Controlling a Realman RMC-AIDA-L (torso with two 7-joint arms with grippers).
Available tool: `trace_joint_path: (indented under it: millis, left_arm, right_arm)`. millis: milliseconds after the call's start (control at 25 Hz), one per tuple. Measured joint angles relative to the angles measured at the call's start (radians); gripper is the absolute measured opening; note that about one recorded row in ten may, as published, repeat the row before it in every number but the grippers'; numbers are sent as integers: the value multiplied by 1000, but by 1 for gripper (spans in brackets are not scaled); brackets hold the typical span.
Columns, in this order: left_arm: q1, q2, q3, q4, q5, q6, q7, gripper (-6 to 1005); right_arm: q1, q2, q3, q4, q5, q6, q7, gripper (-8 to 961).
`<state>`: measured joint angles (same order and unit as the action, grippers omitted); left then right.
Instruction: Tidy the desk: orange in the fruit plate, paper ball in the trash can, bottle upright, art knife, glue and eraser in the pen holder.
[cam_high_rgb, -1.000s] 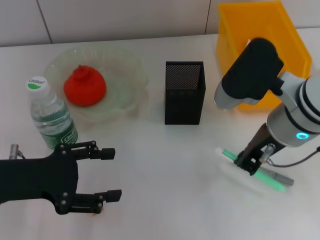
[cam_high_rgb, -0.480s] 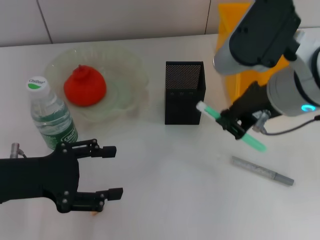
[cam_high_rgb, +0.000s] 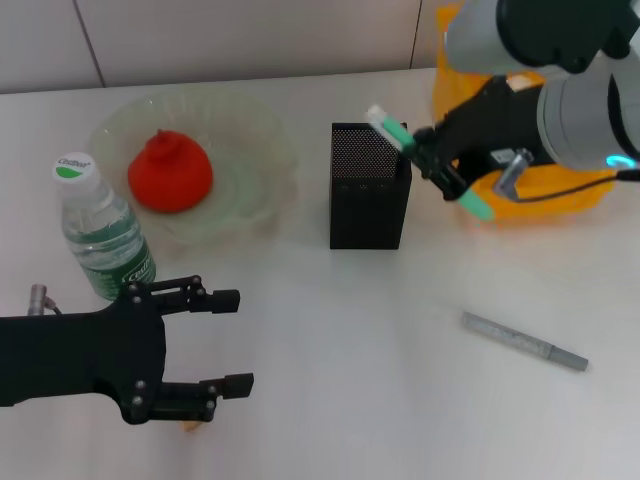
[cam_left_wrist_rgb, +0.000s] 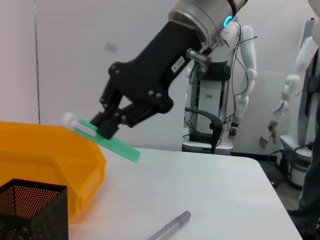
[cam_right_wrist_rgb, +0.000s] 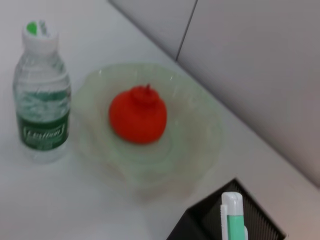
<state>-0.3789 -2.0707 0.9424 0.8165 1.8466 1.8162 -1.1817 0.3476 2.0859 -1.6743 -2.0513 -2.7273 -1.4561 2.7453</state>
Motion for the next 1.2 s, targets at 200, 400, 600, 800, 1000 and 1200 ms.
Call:
trace_joint_path:
  millis: [200, 400, 600, 800, 1000, 1200]
  left_arm:
    - [-7, 0, -2, -21, -3, -1, 17, 770]
    - [-11, 0, -1, -23, -9, -5, 20, 769]
    - [-15, 0, -1, -31, -13, -10, 28, 769]
    - [-24, 0, -2, -39, -14, -20, 30, 769]
    - [-31, 0, -2, -50, -14, -32, 38, 768]
    - [-38, 0, -2, -73, -22, -41, 49, 768]
  right_arm:
    - [-33, 1, 1, 3, 0, 147, -33, 82]
    - [-70, 0, -11, 27, 4, 306, -60, 82]
    - [-113, 1, -41, 81, 8, 483, -76, 83]
    - [-147, 1, -68, 161, 10, 664, -76, 83]
    - [-165, 0, -95, 240, 23, 818, -78, 83]
    - [-179, -2, -128, 323, 50, 997, -79, 84]
